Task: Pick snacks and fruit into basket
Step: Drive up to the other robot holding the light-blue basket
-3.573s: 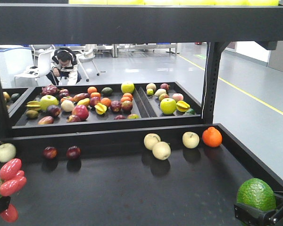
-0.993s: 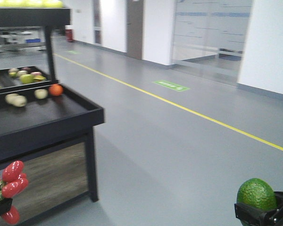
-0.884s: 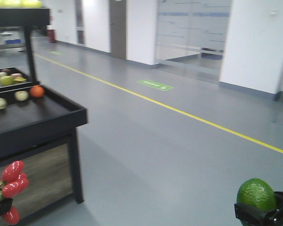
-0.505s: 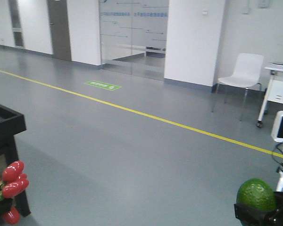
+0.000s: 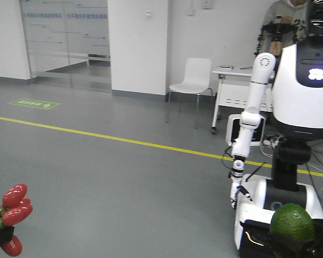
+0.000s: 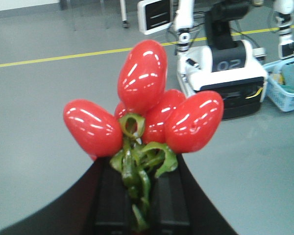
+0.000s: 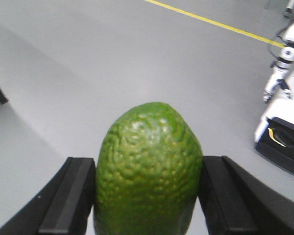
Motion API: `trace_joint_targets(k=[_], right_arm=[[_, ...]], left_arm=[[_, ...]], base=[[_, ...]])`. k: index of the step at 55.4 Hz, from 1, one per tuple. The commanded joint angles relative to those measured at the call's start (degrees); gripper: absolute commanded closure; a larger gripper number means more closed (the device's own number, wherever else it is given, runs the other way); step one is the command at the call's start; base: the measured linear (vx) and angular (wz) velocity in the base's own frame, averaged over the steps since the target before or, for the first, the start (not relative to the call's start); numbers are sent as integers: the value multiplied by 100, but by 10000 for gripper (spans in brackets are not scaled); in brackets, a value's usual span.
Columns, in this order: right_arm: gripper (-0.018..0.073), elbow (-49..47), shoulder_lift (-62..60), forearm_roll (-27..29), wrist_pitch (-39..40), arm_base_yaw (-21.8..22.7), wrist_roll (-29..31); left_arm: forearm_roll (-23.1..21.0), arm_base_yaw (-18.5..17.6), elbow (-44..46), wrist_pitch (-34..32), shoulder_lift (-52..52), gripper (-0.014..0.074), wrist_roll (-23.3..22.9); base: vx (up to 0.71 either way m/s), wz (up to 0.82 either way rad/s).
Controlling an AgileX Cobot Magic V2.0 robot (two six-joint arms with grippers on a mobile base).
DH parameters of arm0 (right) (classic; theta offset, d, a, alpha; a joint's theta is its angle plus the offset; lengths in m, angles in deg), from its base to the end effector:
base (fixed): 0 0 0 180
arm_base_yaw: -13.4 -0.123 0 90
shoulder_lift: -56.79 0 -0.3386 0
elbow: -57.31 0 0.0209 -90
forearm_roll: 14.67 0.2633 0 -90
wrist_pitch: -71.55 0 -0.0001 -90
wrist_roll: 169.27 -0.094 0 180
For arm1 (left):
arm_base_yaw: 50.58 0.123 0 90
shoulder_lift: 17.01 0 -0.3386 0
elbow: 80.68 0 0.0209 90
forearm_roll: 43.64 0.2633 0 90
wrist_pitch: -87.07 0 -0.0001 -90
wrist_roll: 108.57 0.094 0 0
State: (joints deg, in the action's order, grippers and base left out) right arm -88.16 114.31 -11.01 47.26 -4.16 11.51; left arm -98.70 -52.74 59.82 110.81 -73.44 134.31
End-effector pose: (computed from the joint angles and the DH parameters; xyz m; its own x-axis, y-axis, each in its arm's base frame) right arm 0.1578 0.0525 0.3784 -0.4364 -0.0913 -0.8951 -0.3049 0.9510 0.0516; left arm 0.1588 -0.0371 0.3682 -0.2761 0.1782 -0.9445 0.4008 0.9145 0.0554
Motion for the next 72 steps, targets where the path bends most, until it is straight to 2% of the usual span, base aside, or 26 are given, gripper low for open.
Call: trace_joint_targets(k=[1, 50, 72], right_arm=[[568, -186, -77, -26, 532, 10, 4], [568, -186, -77, -26, 532, 10, 4], [568, -186, -77, -26, 532, 10, 4]], left_arm=[[-181, -11, 138, -229, 47, 602, 2], [-181, -11, 138, -229, 47, 602, 2], [-181, -11, 138, -229, 47, 602, 2]], base=[[4, -56], [13, -65], [21, -46]])
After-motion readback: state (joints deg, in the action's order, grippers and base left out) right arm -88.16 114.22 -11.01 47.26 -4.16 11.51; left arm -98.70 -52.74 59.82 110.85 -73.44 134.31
